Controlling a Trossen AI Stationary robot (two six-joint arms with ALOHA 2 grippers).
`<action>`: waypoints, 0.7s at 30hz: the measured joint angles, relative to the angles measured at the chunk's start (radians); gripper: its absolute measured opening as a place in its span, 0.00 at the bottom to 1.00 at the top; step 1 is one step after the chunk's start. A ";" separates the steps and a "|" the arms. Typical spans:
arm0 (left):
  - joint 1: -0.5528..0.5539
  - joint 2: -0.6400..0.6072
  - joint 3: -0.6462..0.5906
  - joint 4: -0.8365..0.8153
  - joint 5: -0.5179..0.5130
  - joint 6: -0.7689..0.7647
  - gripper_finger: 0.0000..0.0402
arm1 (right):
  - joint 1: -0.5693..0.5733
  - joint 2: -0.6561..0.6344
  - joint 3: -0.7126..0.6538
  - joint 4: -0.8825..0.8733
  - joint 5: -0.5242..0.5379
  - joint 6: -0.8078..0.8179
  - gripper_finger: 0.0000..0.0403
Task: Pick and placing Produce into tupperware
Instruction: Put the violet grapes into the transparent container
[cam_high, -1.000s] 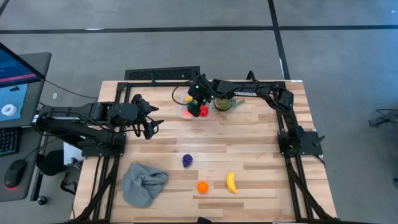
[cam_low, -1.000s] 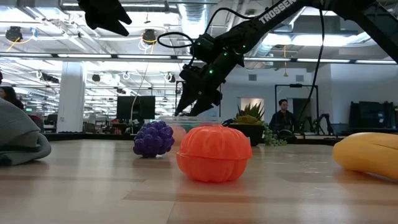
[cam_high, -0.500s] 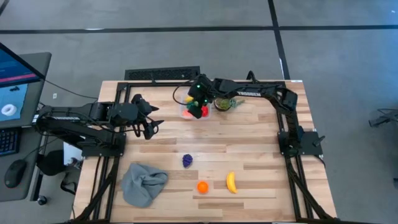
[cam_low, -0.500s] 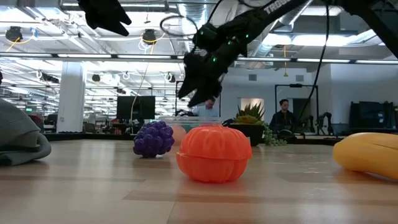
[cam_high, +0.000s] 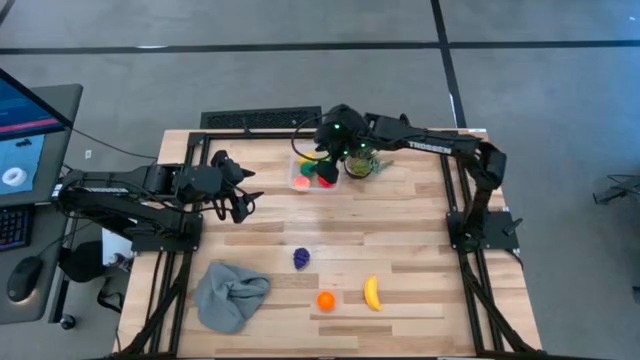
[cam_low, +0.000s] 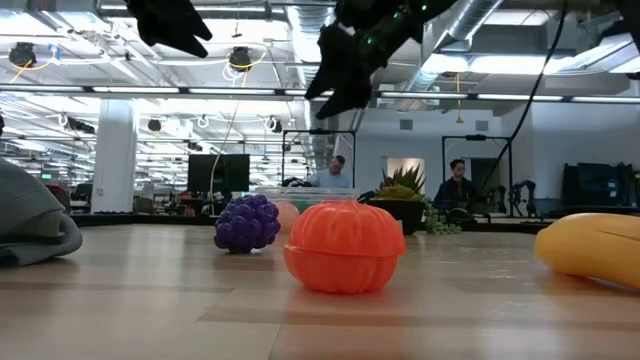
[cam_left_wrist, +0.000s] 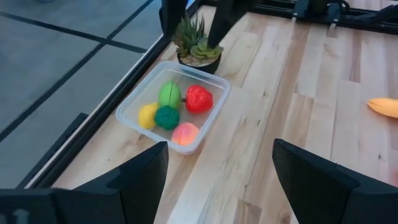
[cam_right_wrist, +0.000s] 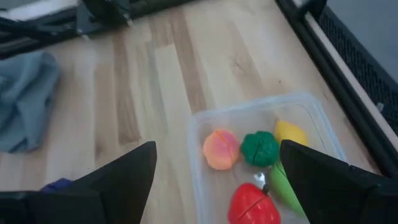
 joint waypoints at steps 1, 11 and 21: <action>0.000 0.000 0.000 0.000 0.002 0.000 0.69 | 0.004 -0.014 -0.003 0.001 -0.002 0.000 0.90; 0.000 -0.002 -0.085 0.105 0.094 -0.007 0.69 | 0.051 -0.202 -0.106 0.080 -0.035 -0.005 0.90; 0.000 -0.002 -0.206 0.254 0.160 -0.028 0.69 | 0.073 -0.447 -0.344 0.211 -0.024 0.109 0.90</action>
